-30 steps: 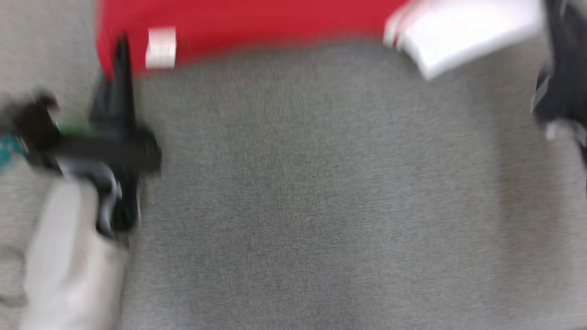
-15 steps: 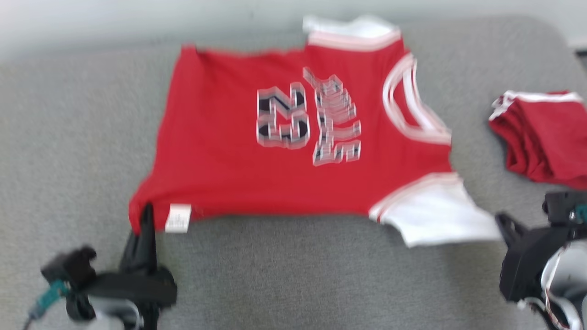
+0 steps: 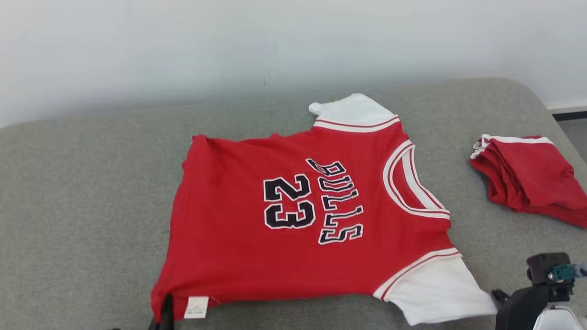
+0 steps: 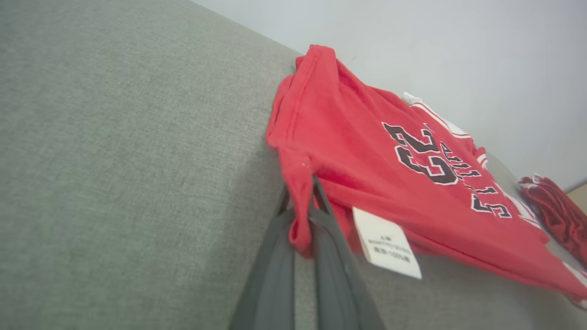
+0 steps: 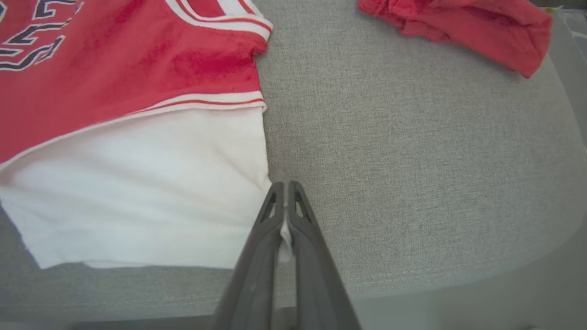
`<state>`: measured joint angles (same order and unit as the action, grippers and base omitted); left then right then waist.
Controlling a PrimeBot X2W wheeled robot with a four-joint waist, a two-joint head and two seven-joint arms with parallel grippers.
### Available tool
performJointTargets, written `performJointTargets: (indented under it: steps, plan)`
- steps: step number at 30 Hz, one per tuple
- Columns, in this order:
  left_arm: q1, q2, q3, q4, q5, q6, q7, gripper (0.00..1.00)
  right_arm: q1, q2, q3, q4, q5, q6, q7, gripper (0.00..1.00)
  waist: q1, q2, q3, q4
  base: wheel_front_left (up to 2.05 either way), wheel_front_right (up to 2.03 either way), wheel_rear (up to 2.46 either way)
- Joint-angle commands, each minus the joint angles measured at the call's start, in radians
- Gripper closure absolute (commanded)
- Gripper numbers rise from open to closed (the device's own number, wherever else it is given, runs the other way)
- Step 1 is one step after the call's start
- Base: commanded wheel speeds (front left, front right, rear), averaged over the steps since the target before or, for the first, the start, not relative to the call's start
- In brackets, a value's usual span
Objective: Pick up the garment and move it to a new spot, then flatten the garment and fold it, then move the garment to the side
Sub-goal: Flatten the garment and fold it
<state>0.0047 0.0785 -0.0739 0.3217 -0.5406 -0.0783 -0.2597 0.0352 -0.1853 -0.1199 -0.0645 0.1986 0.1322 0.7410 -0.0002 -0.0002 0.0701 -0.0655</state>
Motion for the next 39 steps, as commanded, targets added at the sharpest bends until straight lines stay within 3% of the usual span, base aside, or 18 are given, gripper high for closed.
performJointTargets:
  steps: [1,11,22,31,39]
  plan:
    - [0.029,0.012,-0.01,-0.002,0.019,0.009,0.013,1.0,0.026,-0.003,-0.002,0.0,-0.011,-0.003,0.022,1.0,0.0002,0.0002,-0.019,0.008,0.0,0.0,0.0]
    - [0.104,0.024,-0.056,-0.03,0.036,0.032,0.083,1.0,0.07,-0.021,-0.013,-0.034,-0.021,-0.003,0.103,1.0,0.0002,0.0002,-0.013,0.006,0.0,0.0,0.0]
    - [0.018,0.035,-0.068,-0.061,0.041,0.041,0.119,1.0,-0.068,-0.039,0.025,-0.017,0.0,-0.003,0.008,1.0,0.0002,0.0002,0.002,0.006,0.0,0.0,0.0]
    - [-0.147,0.036,-0.084,-0.013,0.046,0.051,0.182,1.0,-0.303,-0.092,0.125,0.136,0.017,-0.003,-0.111,1.0,0.0002,0.0002,0.035,0.014,0.0,0.0,0.0]
    - [-0.28,0.027,-0.089,0.091,0.055,0.057,0.156,1.0,-0.483,-0.117,0.21,0.293,0.002,-0.003,-0.248,1.0,0.0002,0.0002,0.089,0.025,0.0,0.0,0.0]
